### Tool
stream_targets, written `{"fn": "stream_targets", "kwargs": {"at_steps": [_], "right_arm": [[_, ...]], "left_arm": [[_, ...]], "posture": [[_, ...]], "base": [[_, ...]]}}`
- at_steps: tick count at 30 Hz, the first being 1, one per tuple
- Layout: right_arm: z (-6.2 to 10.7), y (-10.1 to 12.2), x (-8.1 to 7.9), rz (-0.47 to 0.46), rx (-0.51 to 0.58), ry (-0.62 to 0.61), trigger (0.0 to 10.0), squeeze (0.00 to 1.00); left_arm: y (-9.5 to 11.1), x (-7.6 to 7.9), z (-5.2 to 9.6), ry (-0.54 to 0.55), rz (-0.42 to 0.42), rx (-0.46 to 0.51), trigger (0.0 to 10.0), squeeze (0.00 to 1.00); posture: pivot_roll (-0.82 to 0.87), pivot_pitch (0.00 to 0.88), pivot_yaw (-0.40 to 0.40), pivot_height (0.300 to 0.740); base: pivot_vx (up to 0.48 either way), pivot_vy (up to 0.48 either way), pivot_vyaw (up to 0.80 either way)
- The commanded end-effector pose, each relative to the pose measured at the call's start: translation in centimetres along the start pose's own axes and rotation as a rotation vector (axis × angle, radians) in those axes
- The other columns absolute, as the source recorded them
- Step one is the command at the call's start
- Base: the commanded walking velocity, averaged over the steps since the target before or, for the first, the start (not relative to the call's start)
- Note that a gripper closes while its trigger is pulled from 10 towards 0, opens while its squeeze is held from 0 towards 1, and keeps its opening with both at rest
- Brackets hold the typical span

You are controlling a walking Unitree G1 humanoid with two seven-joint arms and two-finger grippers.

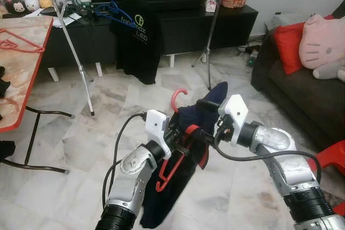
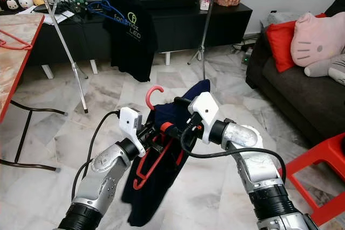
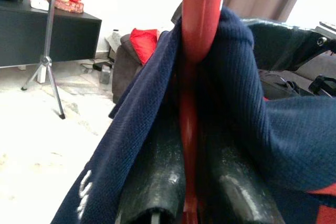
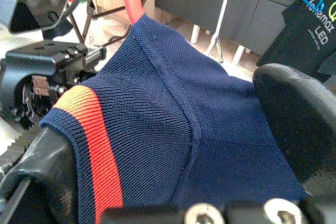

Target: Hang hanger

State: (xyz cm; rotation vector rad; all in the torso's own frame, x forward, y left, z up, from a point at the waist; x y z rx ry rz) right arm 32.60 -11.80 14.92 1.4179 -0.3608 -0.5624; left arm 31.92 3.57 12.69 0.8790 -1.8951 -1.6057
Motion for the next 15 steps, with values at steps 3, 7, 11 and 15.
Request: {"fn": "stream_targets", "kwargs": {"at_steps": [3, 7, 11, 15], "right_arm": [[0.5, -1.5, 0.2, 0.043, -0.116, -0.026, 10.0, 1.0], [1.2, -2.1, 0.5, 0.076, -0.175, -0.051, 10.0, 1.0], [1.9, -2.1, 1.4, 0.104, -0.201, -0.097, 10.0, 1.0], [2.0, -2.0, 1.5, 0.108, -0.203, -0.102, 10.0, 1.0]], "left_arm": [[1.6, -0.1, -0.6, -0.004, -0.02, 0.064, 10.0, 0.0], [1.7, -0.1, -0.6, -0.001, -0.019, 0.067, 10.0, 0.0], [1.7, -0.2, -0.6, 0.001, -0.019, 0.068, 10.0, 0.0], [1.7, -0.2, -0.6, 0.001, -0.019, 0.068, 10.0, 0.0]], "posture": [[-0.07, 0.0, -0.071, 0.74], [-0.07, 0.0, -0.071, 0.74], [-0.08, 0.0, -0.072, 0.74], [-0.08, 0.0, -0.071, 0.74]], "base": [[0.0, 0.0, 0.0], [0.0, 0.0, 0.0], [0.0, 0.0, 0.0], [0.0, 0.0, 0.0]]}}
Point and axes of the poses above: a point about 5 cm out from each wrist's last joint towards the gripper, its own z axis pointing back from the gripper into the wrist, its own y axis along the axis of the wrist's last joint, x = y × z, the point moved 3 cm from there along -z, pointing out of the wrist towards the gripper, and after that the axes turned 14 degrees about -z, right-handed, at the moved point
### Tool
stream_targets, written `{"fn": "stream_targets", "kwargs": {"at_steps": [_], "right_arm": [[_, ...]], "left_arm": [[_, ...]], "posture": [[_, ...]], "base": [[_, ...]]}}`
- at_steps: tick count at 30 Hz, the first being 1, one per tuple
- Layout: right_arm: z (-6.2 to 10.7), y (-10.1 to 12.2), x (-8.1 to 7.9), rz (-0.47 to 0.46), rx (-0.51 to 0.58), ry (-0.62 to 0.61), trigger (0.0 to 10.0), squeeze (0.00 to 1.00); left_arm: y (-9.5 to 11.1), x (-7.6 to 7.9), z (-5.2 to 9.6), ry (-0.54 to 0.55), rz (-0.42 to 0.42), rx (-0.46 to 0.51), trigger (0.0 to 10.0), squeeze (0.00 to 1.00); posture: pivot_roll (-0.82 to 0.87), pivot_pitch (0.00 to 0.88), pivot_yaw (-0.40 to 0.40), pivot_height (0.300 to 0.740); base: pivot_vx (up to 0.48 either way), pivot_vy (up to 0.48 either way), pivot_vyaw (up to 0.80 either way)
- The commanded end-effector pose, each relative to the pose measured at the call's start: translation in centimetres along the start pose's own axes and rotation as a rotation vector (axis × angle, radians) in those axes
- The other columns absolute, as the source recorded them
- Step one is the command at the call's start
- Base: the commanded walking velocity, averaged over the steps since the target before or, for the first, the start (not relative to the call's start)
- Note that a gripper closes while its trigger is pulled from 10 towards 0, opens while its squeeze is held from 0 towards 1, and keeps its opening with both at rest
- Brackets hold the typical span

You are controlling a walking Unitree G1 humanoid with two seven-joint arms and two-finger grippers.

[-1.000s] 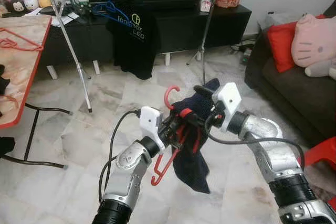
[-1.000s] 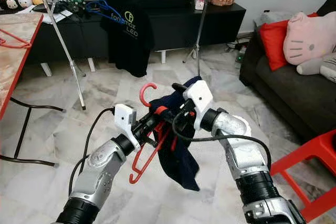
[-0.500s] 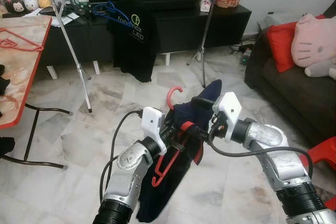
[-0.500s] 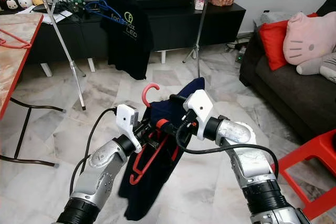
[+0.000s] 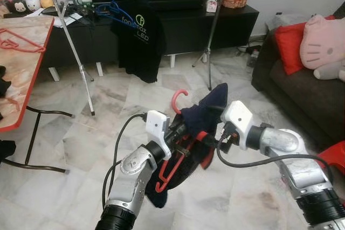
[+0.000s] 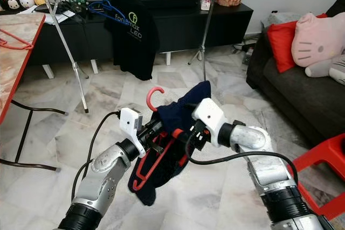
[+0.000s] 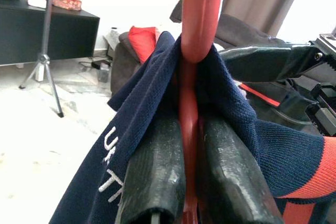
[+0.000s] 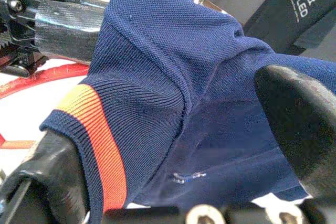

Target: Hang hanger

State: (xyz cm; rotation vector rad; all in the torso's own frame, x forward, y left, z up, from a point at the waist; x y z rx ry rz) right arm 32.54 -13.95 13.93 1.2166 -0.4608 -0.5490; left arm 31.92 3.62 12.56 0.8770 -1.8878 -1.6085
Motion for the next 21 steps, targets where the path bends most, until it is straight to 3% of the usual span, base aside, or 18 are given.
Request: {"fn": "stream_targets", "kwargs": {"at_steps": [1, 21], "right_arm": [[0.22, -0.96, 0.12, -0.008, -0.049, -0.006, 10.0, 1.0], [0.22, -0.96, 0.12, -0.008, -0.049, -0.006, 10.0, 1.0]], "left_arm": [[1.81, -0.12, -0.67, -0.001, -0.02, 0.074, 10.0, 0.0], [1.81, -0.12, -0.67, -0.001, -0.02, 0.074, 10.0, 0.0]], "posture": [[-0.08, 0.0, -0.071, 0.74], [-0.08, 0.0, -0.071, 0.74]], "base": [[0.0, 0.0, 0.0], [0.0, 0.0, 0.0]]}}
Point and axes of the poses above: a point about 5 cm out from each wrist's last joint towards the gripper, its own z axis pointing back from the gripper into the wrist, its own y axis along the axis of the wrist's last joint, x = y × z, the point moved 3 cm from there along -z, pointing out of the wrist towards the gripper, and after that the axes turned 14 degrees about -z, right-handed, at the moved point
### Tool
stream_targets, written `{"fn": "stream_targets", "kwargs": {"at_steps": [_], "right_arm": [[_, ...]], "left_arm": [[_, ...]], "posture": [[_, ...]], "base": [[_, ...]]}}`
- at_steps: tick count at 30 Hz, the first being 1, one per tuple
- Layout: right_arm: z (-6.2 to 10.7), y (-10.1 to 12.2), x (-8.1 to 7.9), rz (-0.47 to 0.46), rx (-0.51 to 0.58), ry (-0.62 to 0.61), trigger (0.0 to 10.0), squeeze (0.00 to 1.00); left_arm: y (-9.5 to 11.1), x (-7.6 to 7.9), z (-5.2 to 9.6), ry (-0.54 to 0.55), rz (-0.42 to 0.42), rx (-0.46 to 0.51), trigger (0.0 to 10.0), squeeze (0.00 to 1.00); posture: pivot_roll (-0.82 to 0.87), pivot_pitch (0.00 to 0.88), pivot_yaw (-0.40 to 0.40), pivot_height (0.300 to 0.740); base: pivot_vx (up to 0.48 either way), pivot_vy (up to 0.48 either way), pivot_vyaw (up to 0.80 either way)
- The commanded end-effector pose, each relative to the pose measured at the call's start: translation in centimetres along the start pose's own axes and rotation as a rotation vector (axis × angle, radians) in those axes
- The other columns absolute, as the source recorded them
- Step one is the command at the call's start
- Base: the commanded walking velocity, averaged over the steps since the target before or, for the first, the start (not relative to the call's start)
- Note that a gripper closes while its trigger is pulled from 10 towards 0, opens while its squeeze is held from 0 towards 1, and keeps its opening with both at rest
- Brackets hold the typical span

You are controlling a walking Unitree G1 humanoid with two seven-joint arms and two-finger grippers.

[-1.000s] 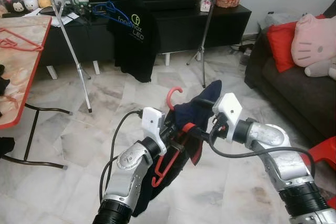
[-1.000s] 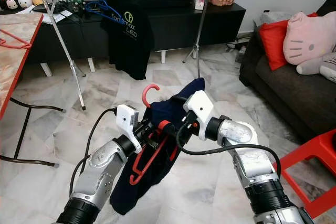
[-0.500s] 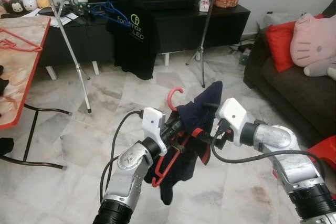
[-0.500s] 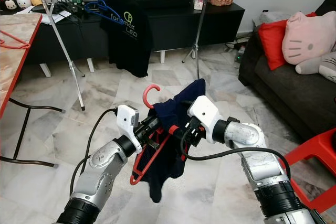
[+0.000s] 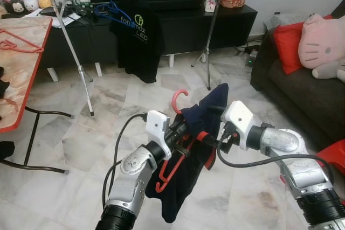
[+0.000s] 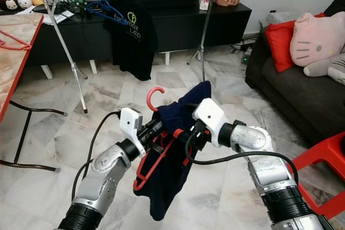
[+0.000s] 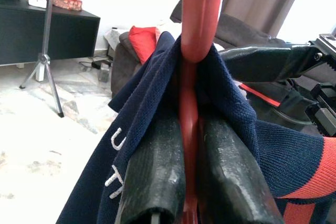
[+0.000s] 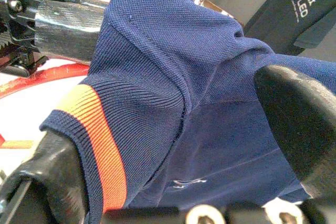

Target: Hang hanger

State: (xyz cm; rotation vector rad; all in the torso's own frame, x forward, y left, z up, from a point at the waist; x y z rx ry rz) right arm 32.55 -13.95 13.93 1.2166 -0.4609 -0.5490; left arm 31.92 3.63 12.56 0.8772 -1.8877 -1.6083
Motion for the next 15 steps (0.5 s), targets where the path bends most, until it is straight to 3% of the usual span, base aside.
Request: {"fn": "stream_targets", "kwargs": {"at_steps": [1, 5, 6, 7, 9, 15], "right_arm": [[0.2, -1.0, 0.1, -0.008, -0.049, -0.006, 10.0, 1.0], [0.4, -1.0, 0.3, 0.003, -0.056, -0.016, 10.0, 1.0], [0.2, 0.6, 0.5, -0.045, 0.057, -0.052, 10.0, 1.0], [0.2, 0.6, 0.5, -0.045, 0.057, -0.052, 10.0, 1.0], [0.1, 2.3, 0.6, -0.117, 0.196, -0.087, 10.0, 1.0], [-0.2, 2.6, 0.0, -0.153, 0.241, -0.069, 10.0, 1.0]], "left_arm": [[1.8, -0.1, -0.7, -0.001, -0.02, 0.074, 10.0, 0.0], [1.8, -0.1, -0.7, -0.001, -0.02, 0.074, 10.0, 0.0], [1.9, -0.4, -0.6, 0.009, -0.023, 0.079, 10.0, 0.0], [1.9, -0.4, -0.6, 0.009, -0.023, 0.079, 10.0, 0.0], [2.1, -0.7, -0.6, 0.021, -0.027, 0.086, 10.0, 0.0], [2.1, -0.9, -0.5, 0.025, -0.029, 0.086, 10.0, 0.0]], "posture": [[-0.08, 0.0, -0.071, 0.74], [-0.08, 0.0, -0.071, 0.74], [-0.08, 0.0, -0.073, 0.74], [-0.08, 0.0, -0.073, 0.74], [-0.08, 0.0, -0.072, 0.74], [-0.08, 0.0, -0.072, 0.74]], "base": [[0.0, 0.0, 0.0], [0.0, 0.0, 0.0], [0.0, 0.0, 0.0], [0.0, 0.0, 0.0], [0.0, 0.0, 0.0], [0.0, 0.0, 0.0]]}}
Point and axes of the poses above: a point about 5 cm out from each wrist's last joint towards the gripper, its own z axis pointing back from the gripper into the wrist, its own y axis along the axis of the wrist's last joint, x = y × z, the point moved 3 cm from there along -z, pointing out of the wrist towards the gripper, and after that the axes turned 14 degrees about -z, right-handed, at the moved point
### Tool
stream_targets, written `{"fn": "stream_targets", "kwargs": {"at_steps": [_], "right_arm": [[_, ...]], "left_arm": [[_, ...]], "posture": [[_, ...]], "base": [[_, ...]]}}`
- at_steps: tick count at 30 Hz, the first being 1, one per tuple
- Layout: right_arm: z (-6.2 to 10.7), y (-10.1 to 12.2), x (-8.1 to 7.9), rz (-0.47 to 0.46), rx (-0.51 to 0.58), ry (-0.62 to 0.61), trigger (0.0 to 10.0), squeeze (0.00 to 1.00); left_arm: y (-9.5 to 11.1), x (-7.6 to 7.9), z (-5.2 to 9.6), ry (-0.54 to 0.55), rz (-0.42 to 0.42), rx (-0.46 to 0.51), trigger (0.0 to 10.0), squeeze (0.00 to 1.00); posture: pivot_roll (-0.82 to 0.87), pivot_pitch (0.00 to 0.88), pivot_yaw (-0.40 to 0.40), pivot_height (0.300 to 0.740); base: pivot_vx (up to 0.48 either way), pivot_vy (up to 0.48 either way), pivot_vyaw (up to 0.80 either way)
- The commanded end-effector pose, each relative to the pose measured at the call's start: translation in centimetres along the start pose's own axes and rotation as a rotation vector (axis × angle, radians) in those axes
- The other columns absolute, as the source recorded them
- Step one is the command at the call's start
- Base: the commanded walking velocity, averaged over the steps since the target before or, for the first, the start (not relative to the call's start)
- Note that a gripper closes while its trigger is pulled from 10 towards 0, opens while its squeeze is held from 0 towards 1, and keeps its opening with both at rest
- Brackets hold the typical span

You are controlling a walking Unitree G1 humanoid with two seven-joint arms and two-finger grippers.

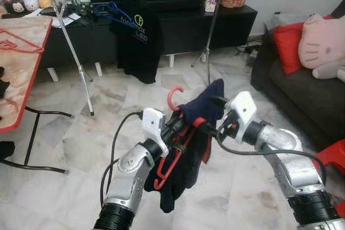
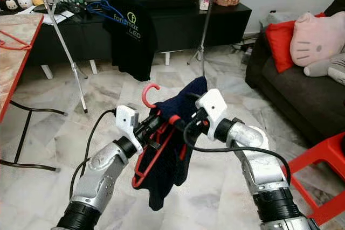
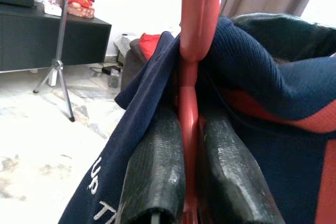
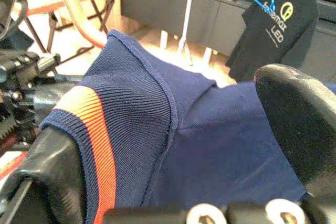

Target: Hang hanger

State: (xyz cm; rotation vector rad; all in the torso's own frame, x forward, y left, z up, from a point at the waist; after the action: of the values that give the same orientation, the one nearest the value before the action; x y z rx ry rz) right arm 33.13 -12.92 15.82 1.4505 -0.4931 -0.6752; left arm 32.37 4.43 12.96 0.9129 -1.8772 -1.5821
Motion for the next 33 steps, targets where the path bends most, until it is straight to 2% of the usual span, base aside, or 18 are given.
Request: {"fn": "stream_targets", "kwargs": {"at_steps": [1, 5, 7, 8, 9, 10, 11, 14, 21, 28, 31, 33], "right_arm": [[0.3, 0.5, 0.1, -0.009, 0.027, -0.007, 10.0, 1.0], [0.3, 0.2, -0.3, -0.008, 0.005, 0.014, 10.0, 1.0], [0.4, -0.2, -0.5, 0.024, -0.023, 0.029, 10.0, 1.0], [0.5, -0.3, -0.4, 0.049, -0.037, 0.017, 10.0, 0.66], [0.6, -0.3, 0.0, 0.079, -0.055, -0.006, 10.0, 0.13], [0.8, -0.3, 0.4, 0.12, -0.072, -0.035, 10.0, 0.0], [0.8, -0.3, 0.4, 0.12, -0.072, -0.035, 10.0, 0.0], [1.6, 1.0, 3.0, 0.209, -0.117, -0.167, 10.0, 0.0], [2.8, 2.0, 3.9, 0.312, -0.183, -0.18, 10.0, 0.0], [3.6, -0.4, 1.7, 0.322, -0.352, -0.007, 10.0, 0.0], [4.3, -2.2, 1.0, 0.365, -0.474, 0.063, 10.0, 0.0], [4.6, -2.6, 0.9, 0.377, -0.509, 0.081, 10.0, 0.0]], "left_arm": [[1.7, 0.0, -0.6, -0.004, -0.018, 0.074, 10.0, 0.0], [1.7, 0.0, -0.7, -0.005, -0.017, 0.076, 10.0, 0.0], [1.8, 0.0, -0.7, -0.004, -0.017, 0.077, 10.0, 0.0], [1.8, 0.0, -0.7, -0.004, -0.017, 0.077, 10.0, 0.0], [1.8, 0.0, -0.7, -0.003, -0.016, 0.077, 10.0, 0.0], [1.8, 0.0, -0.7, -0.003, -0.016, 0.077, 10.0, 0.0], [1.8, 0.0, -0.7, -0.003, -0.016, 0.077, 10.0, 0.0], [1.6, 0.0, -0.7, -0.003, -0.015, 0.074, 10.0, 0.0], [1.6, 0.1, -0.7, -0.003, -0.012, 0.074, 10.0, 0.0], [1.5, 0.1, -0.7, -0.004, -0.012, 0.071, 10.0, 0.0], [1.5, 0.0, -0.7, -0.002, -0.012, 0.072, 10.0, 0.0], [1.5, 0.0, -0.7, -0.002, -0.012, 0.072, 10.0, 0.0]], "posture": [[-0.08, 0.0, -0.071, 0.74], [-0.08, 0.0, -0.072, 0.74], [-0.08, 0.0, -0.072, 0.74], [-0.08, 0.0, -0.072, 0.74], [-0.08, 0.0, -0.072, 0.74], [-0.08, 0.0, -0.072, 0.74], [-0.08, 0.0, -0.072, 0.74], [-0.09, 0.0, -0.07, 0.74], [-0.09, 0.0, -0.07, 0.74], [-0.1, 0.0, -0.071, 0.74], [-0.09, 0.0, -0.072, 0.74], [-0.09, 0.0, -0.071, 0.74]], "base": [[0.0, 0.0, 0.0], [0.0, 0.0, 0.0], [0.0, 0.0, 0.0], [0.0, 0.0, 0.0], [0.0, 0.0, 0.0], [0.0, 0.0, 0.0], [0.0, 0.0, 0.0], [0.0, 0.0, 0.0], [0.0, 0.0, 0.0], [0.0, 0.0, 0.0], [0.0, 0.0, 0.0], [0.0, 0.0, 0.0]]}}
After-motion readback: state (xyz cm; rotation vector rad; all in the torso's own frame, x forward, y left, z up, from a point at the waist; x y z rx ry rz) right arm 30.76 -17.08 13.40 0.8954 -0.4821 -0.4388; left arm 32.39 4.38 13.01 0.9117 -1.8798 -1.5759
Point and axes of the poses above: a point about 5 cm out from each wrist's last joint towards the gripper, its own z axis pointing back from the gripper into the wrist, its own y axis along the axis of the wrist's last joint, x = y × z, the point moved 3 cm from there along -z, pointing out of the wrist towards the gripper, and after that the axes turned 14 degrees about -z, right-handed, at the moved point
